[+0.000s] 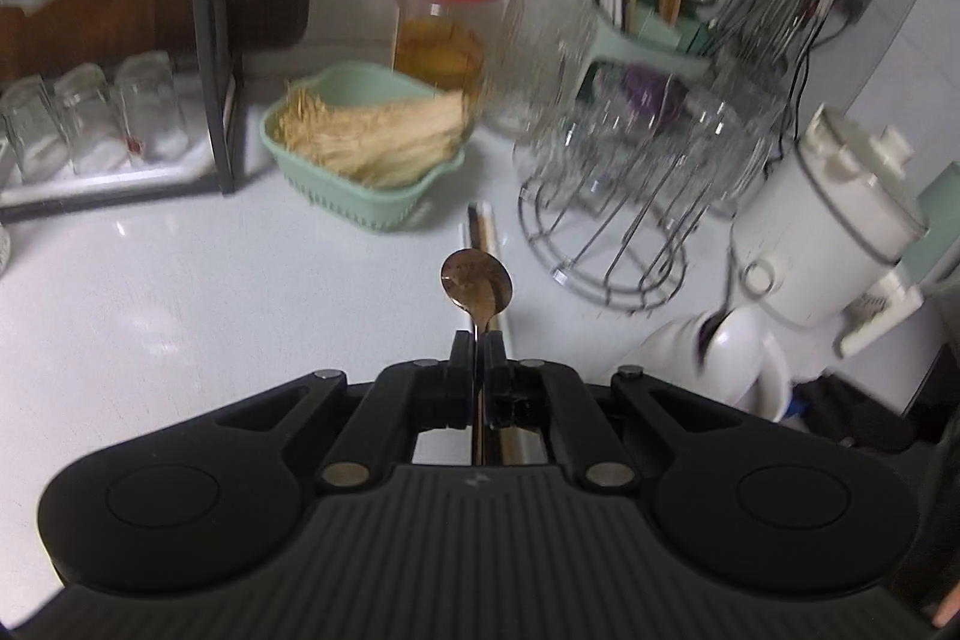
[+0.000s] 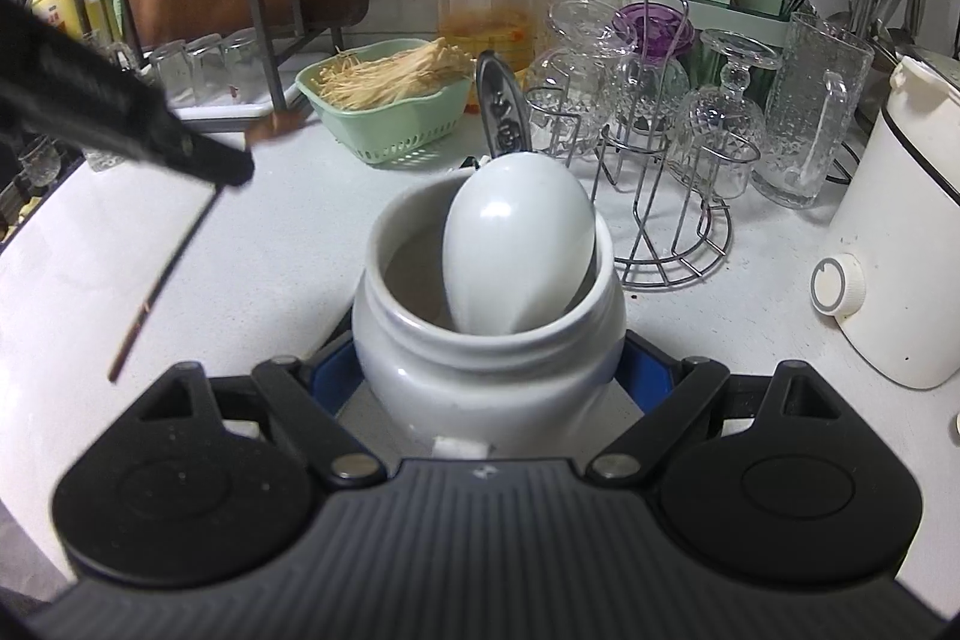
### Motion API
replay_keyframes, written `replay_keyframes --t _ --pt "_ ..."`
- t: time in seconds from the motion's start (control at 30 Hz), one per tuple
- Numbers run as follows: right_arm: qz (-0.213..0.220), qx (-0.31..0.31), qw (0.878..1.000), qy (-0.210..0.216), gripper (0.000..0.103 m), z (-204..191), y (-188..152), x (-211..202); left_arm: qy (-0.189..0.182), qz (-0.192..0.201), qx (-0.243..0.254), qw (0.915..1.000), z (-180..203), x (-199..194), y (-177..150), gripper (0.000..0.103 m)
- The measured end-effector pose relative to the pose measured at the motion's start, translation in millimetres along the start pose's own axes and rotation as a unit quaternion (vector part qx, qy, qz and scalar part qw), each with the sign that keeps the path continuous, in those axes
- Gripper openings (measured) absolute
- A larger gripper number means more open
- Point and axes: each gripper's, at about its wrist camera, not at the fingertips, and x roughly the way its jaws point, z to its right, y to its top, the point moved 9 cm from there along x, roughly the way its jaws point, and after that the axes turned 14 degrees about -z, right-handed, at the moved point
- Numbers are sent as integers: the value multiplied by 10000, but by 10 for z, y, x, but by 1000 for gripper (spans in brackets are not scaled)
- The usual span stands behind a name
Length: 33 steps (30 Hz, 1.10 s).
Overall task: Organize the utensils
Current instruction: 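Lift the wooden spoon with the left tool over the jar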
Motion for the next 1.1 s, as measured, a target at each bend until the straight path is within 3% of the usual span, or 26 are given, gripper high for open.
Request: replay_keyframes --t 0.17,0.43,1.1 --pt "-6 -38 10000 40 91 -16 -1 5 -152 369 -9 9992 159 -310 164 3" --pt "-36 -195 9997 154 91 -119 -12 -2 -305 690 370 9965 546 -538 404 3" --pt "-24 -319 9991 276 91 -169 -39 -31 -922 496 1275 9863 1200 16 623 4"
